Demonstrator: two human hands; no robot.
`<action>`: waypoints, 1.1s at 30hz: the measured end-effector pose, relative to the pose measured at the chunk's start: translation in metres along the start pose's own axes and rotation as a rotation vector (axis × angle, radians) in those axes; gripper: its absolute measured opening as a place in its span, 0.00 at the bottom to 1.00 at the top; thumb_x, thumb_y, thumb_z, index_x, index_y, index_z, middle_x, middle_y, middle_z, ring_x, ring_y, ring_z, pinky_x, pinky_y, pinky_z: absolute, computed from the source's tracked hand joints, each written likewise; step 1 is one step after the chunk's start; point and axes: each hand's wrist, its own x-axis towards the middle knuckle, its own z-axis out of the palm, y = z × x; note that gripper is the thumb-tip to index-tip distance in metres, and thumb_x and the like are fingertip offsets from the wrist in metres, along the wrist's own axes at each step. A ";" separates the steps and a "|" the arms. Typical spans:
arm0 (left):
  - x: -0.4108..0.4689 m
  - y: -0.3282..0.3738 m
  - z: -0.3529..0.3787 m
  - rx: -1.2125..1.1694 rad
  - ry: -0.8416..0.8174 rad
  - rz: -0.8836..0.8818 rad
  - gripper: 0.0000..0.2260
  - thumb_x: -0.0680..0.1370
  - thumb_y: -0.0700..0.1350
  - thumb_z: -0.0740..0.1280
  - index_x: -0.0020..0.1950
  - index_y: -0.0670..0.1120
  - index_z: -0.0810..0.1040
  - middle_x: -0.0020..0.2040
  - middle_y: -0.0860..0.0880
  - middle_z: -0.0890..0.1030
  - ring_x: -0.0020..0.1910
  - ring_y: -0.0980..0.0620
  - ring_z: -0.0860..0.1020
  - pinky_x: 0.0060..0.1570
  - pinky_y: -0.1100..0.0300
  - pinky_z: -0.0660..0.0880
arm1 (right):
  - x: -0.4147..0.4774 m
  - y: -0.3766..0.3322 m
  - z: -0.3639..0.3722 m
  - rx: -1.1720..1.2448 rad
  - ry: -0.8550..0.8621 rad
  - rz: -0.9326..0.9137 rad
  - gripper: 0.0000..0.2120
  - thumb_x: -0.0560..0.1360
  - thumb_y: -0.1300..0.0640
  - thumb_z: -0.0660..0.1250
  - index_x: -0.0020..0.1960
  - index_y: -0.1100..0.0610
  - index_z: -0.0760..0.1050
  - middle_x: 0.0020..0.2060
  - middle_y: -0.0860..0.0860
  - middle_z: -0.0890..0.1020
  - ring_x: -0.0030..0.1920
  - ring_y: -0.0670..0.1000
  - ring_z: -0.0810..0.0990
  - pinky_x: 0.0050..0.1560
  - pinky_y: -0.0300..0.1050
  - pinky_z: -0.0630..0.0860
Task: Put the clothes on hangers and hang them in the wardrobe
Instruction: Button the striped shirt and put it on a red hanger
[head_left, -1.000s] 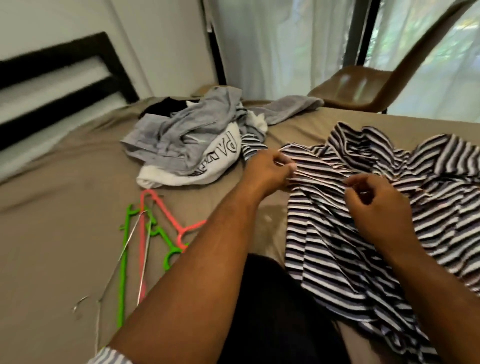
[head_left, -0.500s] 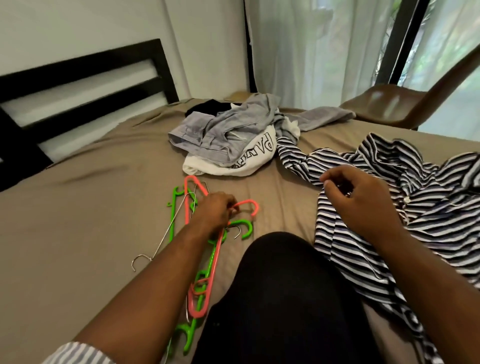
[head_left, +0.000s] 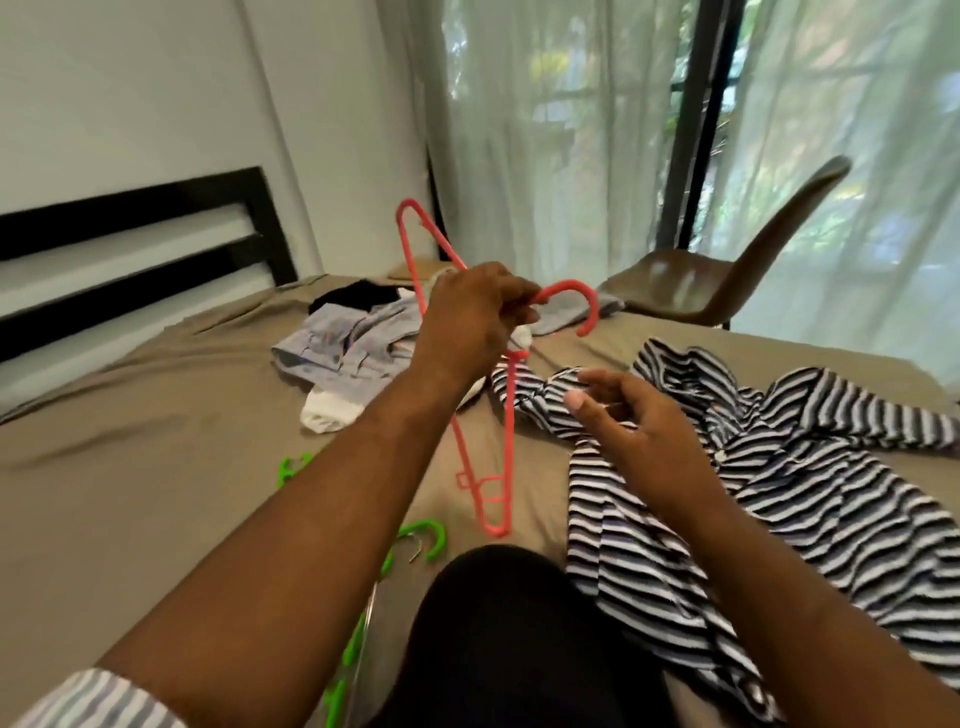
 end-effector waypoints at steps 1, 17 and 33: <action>0.012 0.015 0.010 -0.032 0.026 0.044 0.10 0.73 0.49 0.72 0.53 0.50 0.87 0.43 0.49 0.85 0.42 0.48 0.82 0.45 0.51 0.77 | 0.003 -0.002 -0.009 0.015 -0.001 0.004 0.20 0.72 0.40 0.71 0.60 0.49 0.79 0.47 0.43 0.85 0.46 0.38 0.83 0.45 0.31 0.76; 0.041 0.168 0.183 -0.698 -0.039 0.028 0.08 0.72 0.47 0.76 0.51 0.54 0.87 0.44 0.56 0.85 0.42 0.60 0.82 0.44 0.53 0.79 | 0.009 0.075 -0.161 -0.121 0.353 0.111 0.07 0.82 0.53 0.66 0.57 0.49 0.81 0.42 0.43 0.85 0.40 0.42 0.82 0.46 0.45 0.80; 0.013 0.080 0.321 -0.348 -0.508 -0.526 0.29 0.79 0.65 0.63 0.75 0.51 0.71 0.69 0.34 0.68 0.68 0.37 0.71 0.70 0.54 0.67 | 0.017 0.120 -0.193 0.285 0.734 0.272 0.09 0.83 0.58 0.63 0.58 0.55 0.82 0.32 0.47 0.75 0.30 0.43 0.68 0.32 0.40 0.66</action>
